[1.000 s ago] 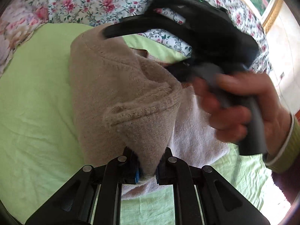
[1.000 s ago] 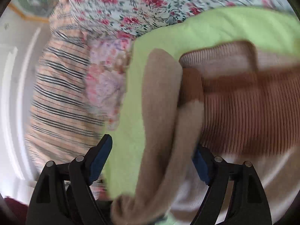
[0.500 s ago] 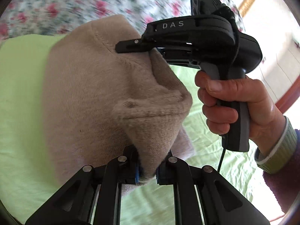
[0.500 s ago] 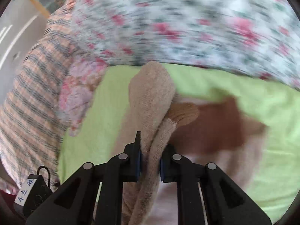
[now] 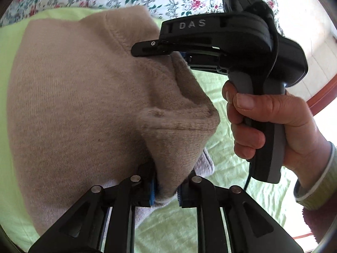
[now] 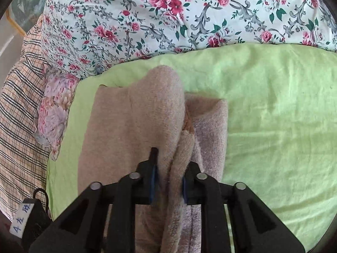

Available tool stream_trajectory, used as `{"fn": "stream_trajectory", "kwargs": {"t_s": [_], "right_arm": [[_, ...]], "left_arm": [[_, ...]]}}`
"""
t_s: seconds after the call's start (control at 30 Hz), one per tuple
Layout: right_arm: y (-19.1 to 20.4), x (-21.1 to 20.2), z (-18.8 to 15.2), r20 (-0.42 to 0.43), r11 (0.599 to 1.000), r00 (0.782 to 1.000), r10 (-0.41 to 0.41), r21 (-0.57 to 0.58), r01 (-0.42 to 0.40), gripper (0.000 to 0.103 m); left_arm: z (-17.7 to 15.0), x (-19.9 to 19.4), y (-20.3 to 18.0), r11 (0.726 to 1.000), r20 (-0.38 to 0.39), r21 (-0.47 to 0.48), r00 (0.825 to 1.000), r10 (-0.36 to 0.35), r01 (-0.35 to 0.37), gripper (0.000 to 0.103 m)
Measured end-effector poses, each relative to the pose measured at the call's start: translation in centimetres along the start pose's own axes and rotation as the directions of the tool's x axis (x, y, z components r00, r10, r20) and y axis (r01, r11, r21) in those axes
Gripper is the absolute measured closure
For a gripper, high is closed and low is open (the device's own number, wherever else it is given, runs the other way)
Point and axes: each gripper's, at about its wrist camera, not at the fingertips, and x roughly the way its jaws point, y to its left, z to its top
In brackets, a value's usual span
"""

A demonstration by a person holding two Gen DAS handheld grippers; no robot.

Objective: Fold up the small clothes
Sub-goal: 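Grasp the folded sweater edge with the left gripper while the right gripper grasps beside it, then fold the sweater over lengthwise with both grippers and release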

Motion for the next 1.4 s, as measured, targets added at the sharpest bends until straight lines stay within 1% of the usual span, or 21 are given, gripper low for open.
{"fn": "stream_trajectory", "kwargs": {"t_s": [0.07, 0.1, 0.13, 0.17, 0.23, 0.27, 0.33, 0.4, 0.43, 0.47, 0.57, 0.6, 0.7, 0.77, 0.8, 0.87, 0.93, 1.1, 1.23, 1.33, 1.4], "right_arm": [[0.0, -0.5, -0.5, 0.008, 0.999, 0.999, -0.049, -0.002, 0.049, 0.056], [-0.2, -1.0, -0.8, 0.015, 0.998, 0.998, -0.064, 0.006, 0.064, 0.052], [-0.5, -1.4, -1.3, 0.021, 0.998, 0.998, -0.062, 0.020, 0.062, 0.041], [-1.0, -1.8, -1.7, 0.028, 0.998, 0.998, -0.048, 0.042, 0.047, 0.029], [-2.1, -2.6, -2.6, 0.043, 0.996, 0.999, 0.000, 0.087, -0.004, 0.021], [-2.4, -2.6, -2.9, 0.042, 0.995, 0.999, 0.017, 0.101, -0.022, 0.020], [-3.4, -2.2, -3.5, 0.024, 0.988, 0.999, 0.047, 0.145, -0.050, 0.020], [-3.9, -1.6, -4.0, 0.013, 0.981, 0.997, 0.073, 0.182, -0.074, 0.020], [-4.1, -1.2, -4.3, 0.008, 0.974, 0.995, 0.099, 0.205, -0.098, 0.020], [-4.3, -0.7, -4.7, -0.002, 0.965, 0.991, 0.130, 0.231, -0.126, 0.020], [-4.6, 1.1, -5.8, -0.036, 0.932, 0.978, 0.205, 0.311, -0.184, 0.020], [-4.4, 1.4, -6.2, -0.034, 0.930, 0.977, 0.209, 0.317, -0.188, 0.020], [-3.4, 1.7, -6.5, -0.029, 0.944, 0.984, 0.176, 0.287, -0.160, 0.024], [-3.1, 2.1, -6.7, -0.056, 0.942, 0.984, 0.168, 0.302, -0.144, 0.048], [-3.1, 2.0, -6.7, -0.056, 0.941, 0.984, 0.167, 0.307, -0.142, 0.051], [-3.0, 1.4, -6.8, -0.042, 0.937, 0.983, 0.181, 0.310, -0.159, 0.064], [-2.1, 0.2, -7.0, -0.021, 0.928, 0.973, 0.228, 0.309, -0.211, 0.069], [3.2, -1.6, -8.6, -0.010, 0.923, 0.947, 0.321, 0.226, -0.310, 0.070], [9.1, -0.1, -11.4, -0.031, 0.906, 0.914, 0.405, 0.150, -0.396, 0.070], [12.7, 2.9, -13.8, -0.089, 0.906, 0.904, 0.418, 0.109, -0.408, 0.070], [14.1, 5.1, -15.2, -0.142, 0.917, 0.907, 0.397, 0.096, -0.387, 0.070]], "left_arm": [[-0.3, -1.2, 0.9, 1.000, -0.009, -0.013, 1.000, -0.024, 0.024, 0.067], [-0.6, -2.1, 1.3, 0.999, -0.006, -0.020, 1.000, -0.029, 0.029, 0.051], [-1.1, -3.5, 1.8, 0.999, 0.010, -0.032, 0.999, -0.035, 0.036, 0.041], [-1.4, -4.5, 2.4, 0.998, 0.029, -0.041, 0.999, -0.039, 0.040, 0.038], [-2.0, -6.9, 4.3, 0.996, 0.065, -0.085, 0.997, -0.030, 0.036, 0.028], [-2.4, -7.6, 5.0, 0.993, 0.083, -0.110, 0.996, -0.028, 0.038, 0.027], [-2.1, -9.0, 7.8, 0.983, 0.112, -0.184, 0.994, -0.006, 0.027, 0.018], [-1.4, -9.2, 10.2, 0.967, 0.116, -0.254, 0.993, 0.015, 0.015, 0.018], [-0.3, -8.1, 11.6, 0.952, 0.106, -0.303, 0.994, -0.007, 0.039, 0.018], [0.1, -7.5, 13.0, 0.936, 0.099, -0.345, 0.994, -0.043, 0.074, 0.018], [0.8, -4.3, 16.5, 0.867, 0.042, -0.473, 0.987, -0.157, 0.158, 0.017], [1.5, -3.2, 16.9, 0.858, 0.034, -0.483, 0.982, -0.185, 0.178, 0.016], [2.1, -2.1, 17.0, 0.869, 0.041, -0.459, 0.982, -0.185, 0.183, 0.017], [2.5, -1.7, 16.8, 0.880, 0.046, -0.443, 0.985, -0.167, 0.170, 0.025], [2.6, -1.6, 16.7, 0.887, 0.045, -0.433, 0.987, -0.156, 0.160, 0.031], [2.6, -2.1, 16.4, 0.896, 0.054, -0.415, 0.987, -0.148, 0.157, 0.042], [2.0, -3.8, 15.8, 0.904, 0.078, -0.389, 0.984, -0.162, 0.180, 0.052], [-1.0, -11.5, 15.1, 0.928, 0.188, -0.305, 0.969, -0.163, 0.215, 0.054], [-6.0, -17.7, 16.7, 0.938, 0.219, -0.300, 0.969, -0.112, 0.176, 0.054], [-9.4, -19.9, 18.4, 0.934, 0.205, -0.337, 0.978, -0.050, 0.118, 0.054], [-12.0, -20.3, 20.3, 0.916, 0.178, -0.394, 0.984, -0.008, 0.079, 0.054]]}}
